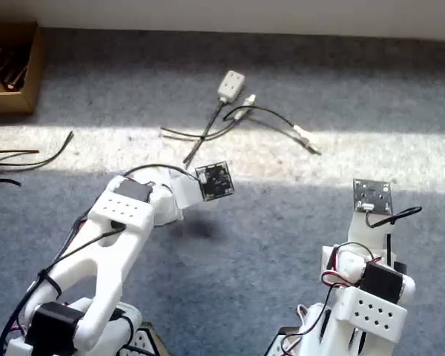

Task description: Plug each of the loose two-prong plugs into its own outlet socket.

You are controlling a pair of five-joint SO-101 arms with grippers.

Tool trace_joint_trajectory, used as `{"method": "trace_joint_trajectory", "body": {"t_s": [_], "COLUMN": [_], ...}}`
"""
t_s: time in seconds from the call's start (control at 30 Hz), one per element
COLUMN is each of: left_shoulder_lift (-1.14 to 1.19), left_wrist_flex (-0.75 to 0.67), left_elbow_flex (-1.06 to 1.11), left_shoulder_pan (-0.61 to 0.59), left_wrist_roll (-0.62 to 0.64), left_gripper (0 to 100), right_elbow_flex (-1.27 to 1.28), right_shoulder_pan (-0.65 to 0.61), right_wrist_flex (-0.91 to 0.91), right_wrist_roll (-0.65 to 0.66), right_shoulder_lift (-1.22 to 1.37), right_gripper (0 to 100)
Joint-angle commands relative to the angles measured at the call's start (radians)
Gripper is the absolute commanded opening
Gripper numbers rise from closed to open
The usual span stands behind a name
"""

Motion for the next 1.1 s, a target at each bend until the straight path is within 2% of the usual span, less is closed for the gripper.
{"method": "trace_joint_trajectory", "body": {"t_s": [0.0,0.17,0.23,0.33,0.47,0.67,0.8,0.87,1.0,1.07], "left_shoulder_lift": [-0.012,-0.012,-0.012,-0.001,0.038,0.15,0.154,0.154,0.154,0.154], "left_wrist_flex": [0.284,0.614,0.695,0.712,0.651,0.554,0.557,0.574,0.735,0.747], "left_elbow_flex": [-0.073,-0.191,-0.229,-0.229,-0.176,-0.133,-0.168,-0.222,-0.309,-0.308], "left_shoulder_pan": [0.081,0.139,0.16,0.183,0.183,0.183,0.183,0.179,0.199,0.22], "left_wrist_roll": [-0.006,-0.008,-0.005,-0.003,-0.003,-0.002,-0.002,-0.002,-0.002,-0.002], "left_gripper": [0,0,0,1,2,15,17,17,16,13], "right_elbow_flex": [-0.035,-0.035,-0.035,-0.035,-0.033,-0.031,-0.031,-0.031,-0.031,-0.031], "right_shoulder_pan": [-0.01,-0.012,-0.012,-0.01,-0.01,-0.01,-0.012,-0.012,-0.012,-0.013], "right_wrist_flex": [0.008,0.008,0.008,0.008,0.01,0.01,0.01,0.01,0.01,0.01], "right_wrist_roll": [0.012,0.012,0.012,0.012,0.012,0.012,0.012,0.012,0.012,0.012], "right_shoulder_lift": [0.013,0.013,0.013,0.013,0.013,0.013,0.013,0.013,0.013,0.013], "right_gripper": [43.3,43.3,43.3,43.3,43.3,43.3,43.3,43.3,43.3,43.3]}}
